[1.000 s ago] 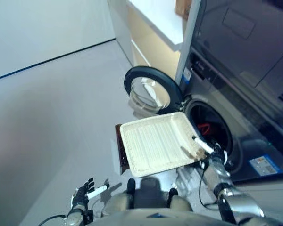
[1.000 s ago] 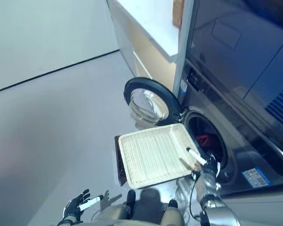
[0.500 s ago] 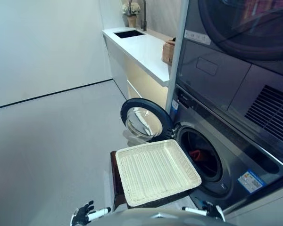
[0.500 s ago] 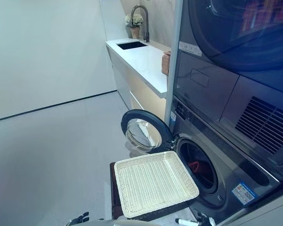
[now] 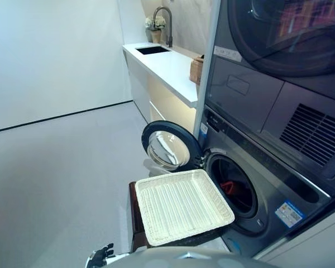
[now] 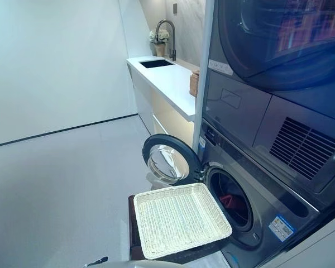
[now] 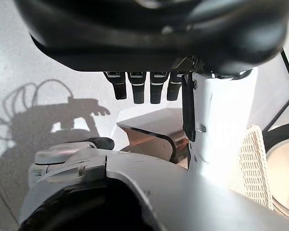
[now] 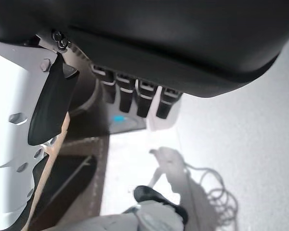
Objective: Pick up the clothes and place them into the washing machine
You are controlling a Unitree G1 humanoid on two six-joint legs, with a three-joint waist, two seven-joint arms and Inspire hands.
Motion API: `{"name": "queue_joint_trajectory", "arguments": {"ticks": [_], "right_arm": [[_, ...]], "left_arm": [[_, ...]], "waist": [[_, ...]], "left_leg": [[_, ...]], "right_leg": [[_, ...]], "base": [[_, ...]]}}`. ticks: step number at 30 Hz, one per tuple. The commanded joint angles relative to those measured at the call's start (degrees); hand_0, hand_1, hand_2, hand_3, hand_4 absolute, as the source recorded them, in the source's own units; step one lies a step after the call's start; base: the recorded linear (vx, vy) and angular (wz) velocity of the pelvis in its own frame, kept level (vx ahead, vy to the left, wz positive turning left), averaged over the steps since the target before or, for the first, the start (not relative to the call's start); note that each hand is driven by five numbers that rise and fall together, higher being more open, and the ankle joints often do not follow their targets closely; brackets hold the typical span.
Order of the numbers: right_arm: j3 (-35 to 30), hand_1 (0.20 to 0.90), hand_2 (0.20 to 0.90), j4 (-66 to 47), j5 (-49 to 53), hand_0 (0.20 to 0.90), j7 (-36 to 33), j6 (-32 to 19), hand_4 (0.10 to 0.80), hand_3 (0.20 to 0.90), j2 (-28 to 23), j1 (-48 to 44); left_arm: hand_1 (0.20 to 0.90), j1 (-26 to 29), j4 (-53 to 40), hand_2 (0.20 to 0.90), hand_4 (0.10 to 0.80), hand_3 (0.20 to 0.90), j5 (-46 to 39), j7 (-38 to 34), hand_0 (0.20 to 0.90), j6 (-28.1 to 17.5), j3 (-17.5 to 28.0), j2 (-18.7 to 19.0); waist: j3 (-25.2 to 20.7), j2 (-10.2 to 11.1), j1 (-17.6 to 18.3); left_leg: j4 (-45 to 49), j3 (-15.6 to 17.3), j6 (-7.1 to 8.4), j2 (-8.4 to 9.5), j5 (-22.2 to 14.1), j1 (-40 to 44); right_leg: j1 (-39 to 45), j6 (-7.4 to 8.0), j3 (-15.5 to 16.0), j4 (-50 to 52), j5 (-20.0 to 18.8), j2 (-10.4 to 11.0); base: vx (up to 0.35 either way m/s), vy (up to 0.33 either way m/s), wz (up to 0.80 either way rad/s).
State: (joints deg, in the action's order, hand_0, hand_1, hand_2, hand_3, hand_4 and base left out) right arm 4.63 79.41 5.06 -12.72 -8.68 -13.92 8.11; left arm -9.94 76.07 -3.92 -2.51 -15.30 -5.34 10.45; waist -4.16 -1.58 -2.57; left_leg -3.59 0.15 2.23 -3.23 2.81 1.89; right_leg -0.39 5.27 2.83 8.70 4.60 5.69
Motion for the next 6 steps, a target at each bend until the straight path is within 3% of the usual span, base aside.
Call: {"name": "queue_joint_trajectory", "arguments": {"ticks": [1, 6], "right_arm": [[0.22, 0.9, 0.9, -2.51, 1.07, 0.9, -2.58, -1.96, 0.8, 0.9, 0.53, -3.42], [-0.1, 0.9, 0.9, -1.31, 0.92, 0.9, -2.68, -1.53, 0.8, 0.9, 0.31, -3.64]], "left_arm": [[0.9, 4.69, 0.8, 0.9, 0.8, 0.9, 0.67, -0.73, 0.9, -1.9, 1.72, 0.92], [0.9, 4.76, 1.03, 0.9, 0.8, 0.9, 0.69, -0.85, 0.9, -1.75, 1.77, 0.85]], "waist": [[0.26, 1.66, 0.43], [0.19, 1.5, 0.37]], "left_leg": [[0.94, 0.18, 1.19, 0.93, -0.34, 1.42], [0.83, 0.04, 1.2, 0.96, -0.3, 1.33]], "right_leg": [[3.65, 0.92, 0.73, -8.68, -5.46, -0.67], [3.69, 0.91, 0.81, -8.75, -5.39, -0.64]], "base": [[0.0, 0.0, 0.0], [-0.001, 0.0, 0.03]]}}
